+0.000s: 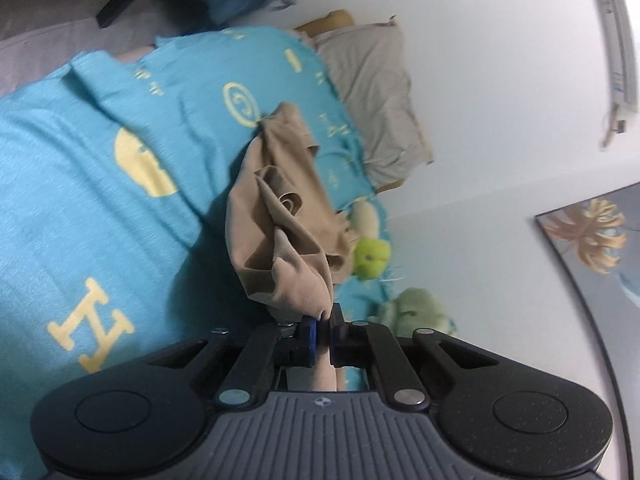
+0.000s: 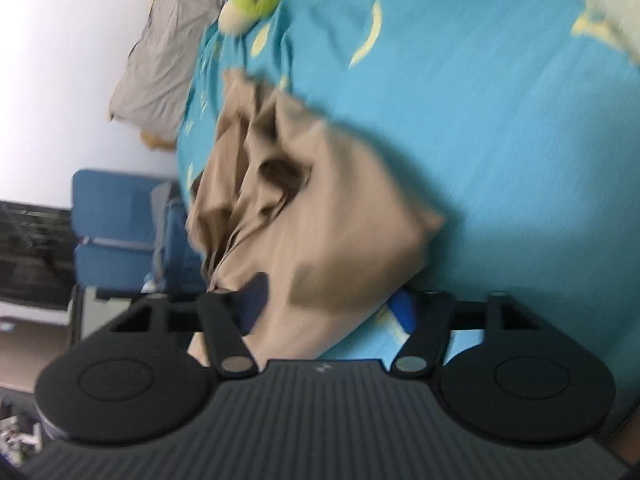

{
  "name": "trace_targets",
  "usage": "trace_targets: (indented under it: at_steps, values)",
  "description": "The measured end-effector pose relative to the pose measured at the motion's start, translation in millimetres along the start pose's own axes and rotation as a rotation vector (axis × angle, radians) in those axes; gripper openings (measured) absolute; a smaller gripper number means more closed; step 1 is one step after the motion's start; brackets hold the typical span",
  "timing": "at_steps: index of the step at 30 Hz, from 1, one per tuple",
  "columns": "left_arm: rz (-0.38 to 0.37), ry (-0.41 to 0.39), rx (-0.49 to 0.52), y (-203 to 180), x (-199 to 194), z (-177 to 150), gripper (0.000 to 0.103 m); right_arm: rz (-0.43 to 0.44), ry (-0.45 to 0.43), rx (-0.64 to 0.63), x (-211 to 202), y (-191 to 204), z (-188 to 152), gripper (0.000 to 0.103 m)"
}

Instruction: Fold clothes

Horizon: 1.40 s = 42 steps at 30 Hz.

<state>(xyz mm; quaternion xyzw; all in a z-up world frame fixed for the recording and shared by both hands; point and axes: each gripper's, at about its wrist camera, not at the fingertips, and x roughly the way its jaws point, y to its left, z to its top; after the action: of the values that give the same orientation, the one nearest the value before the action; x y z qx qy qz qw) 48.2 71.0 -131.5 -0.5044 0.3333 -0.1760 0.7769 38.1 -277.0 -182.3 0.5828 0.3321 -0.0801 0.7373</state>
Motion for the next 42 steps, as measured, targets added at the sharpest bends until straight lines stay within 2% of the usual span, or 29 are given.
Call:
trace_targets:
  at_steps: [1,4,8,12,16,21,24,27,35,38,42]
  values:
    - [-0.014,-0.004,0.010,-2.6,-2.1,-0.2,0.005,-0.011,-0.023,-0.013,-2.9,1.0,2.1,0.020]
    - [-0.027,-0.032,0.059,-16.6,-14.2,-0.7,0.005,0.024,-0.086,-0.101,-20.6,16.1,3.6,0.009]
    - [-0.051,-0.063,0.075,-39.7,-38.2,-1.5,0.004,0.080,-0.113,-0.204,-46.1,41.8,6.4,0.008]
    - [-0.034,-0.071,0.151,-68.3,-71.9,-14.5,0.004,0.117,-0.130,-0.297,-82.6,60.5,3.2,0.008]
    - [-0.041,-0.072,0.184,-90.2,-116.4,-44.1,0.004,0.153,-0.128,-0.335,-125.5,62.2,-3.9,0.008]
    - [-0.032,-0.084,0.230,-111.6,-168.8,-88.6,0.004,0.191,-0.133,-0.360,-184.3,45.8,-23.4,0.008]
    - [0.001,-0.088,0.244,-115.1,-154.5,-77.7,0.005,0.201,-0.130,-0.361,-198.1,40.3,-29.3,0.008]
    - [0.040,-0.091,0.256,-117.2,-132.1,-60.5,0.005,0.175,-0.122,-0.376,-185.1,49.8,-24.6,0.008]
    - [0.144,-0.094,0.286,-121.4,-69.2,-12.4,0.005,0.084,-0.084,-0.389,-96.2,93.1,17.1,0.008]
    - [0.182,-0.074,0.302,-113.0,-26.4,17.3,0.005,0.040,-0.072,-0.393,-58.0,105.2,33.5,0.008]
    - [0.227,-0.052,0.360,-82.8,27.1,45.8,0.007,-0.011,-0.035,-0.394,0.3,105.6,52.2,0.008]
